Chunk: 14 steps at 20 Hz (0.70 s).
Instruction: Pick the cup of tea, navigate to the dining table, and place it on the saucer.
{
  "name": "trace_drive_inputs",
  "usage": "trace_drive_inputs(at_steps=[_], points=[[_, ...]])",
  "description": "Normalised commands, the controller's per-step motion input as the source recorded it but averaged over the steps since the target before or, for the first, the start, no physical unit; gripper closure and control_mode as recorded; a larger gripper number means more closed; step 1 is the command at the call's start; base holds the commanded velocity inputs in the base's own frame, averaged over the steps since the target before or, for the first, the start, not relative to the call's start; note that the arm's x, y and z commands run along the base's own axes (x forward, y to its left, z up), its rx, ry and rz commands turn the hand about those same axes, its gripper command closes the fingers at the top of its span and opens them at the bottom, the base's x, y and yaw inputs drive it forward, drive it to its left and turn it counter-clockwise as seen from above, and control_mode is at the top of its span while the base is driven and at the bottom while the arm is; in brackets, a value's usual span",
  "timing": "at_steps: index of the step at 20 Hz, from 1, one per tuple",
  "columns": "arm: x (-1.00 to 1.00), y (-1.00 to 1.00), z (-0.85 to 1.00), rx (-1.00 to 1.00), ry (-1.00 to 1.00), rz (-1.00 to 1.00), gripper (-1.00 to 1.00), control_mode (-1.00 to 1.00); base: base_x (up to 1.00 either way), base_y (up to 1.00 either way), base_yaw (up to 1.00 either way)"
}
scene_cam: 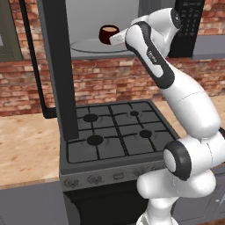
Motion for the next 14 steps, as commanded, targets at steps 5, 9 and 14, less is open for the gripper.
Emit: trace_drive_inputs(at_steps=[5, 9, 14], points=[[-1.0, -0.05, 0.0, 0.0, -0.07, 0.0, 1.0, -1.0, 0.0, 0.0, 0.0], [-0.99, -0.1, 0.0, 0.0, 0.0, 0.0, 1.0, -1.0, 0.0, 0.0, 0.0], [-0.83, -0.13, 0.0, 0.0, 0.02, 0.0, 1.0, -1.0, 0.0, 0.0, 0.0]])
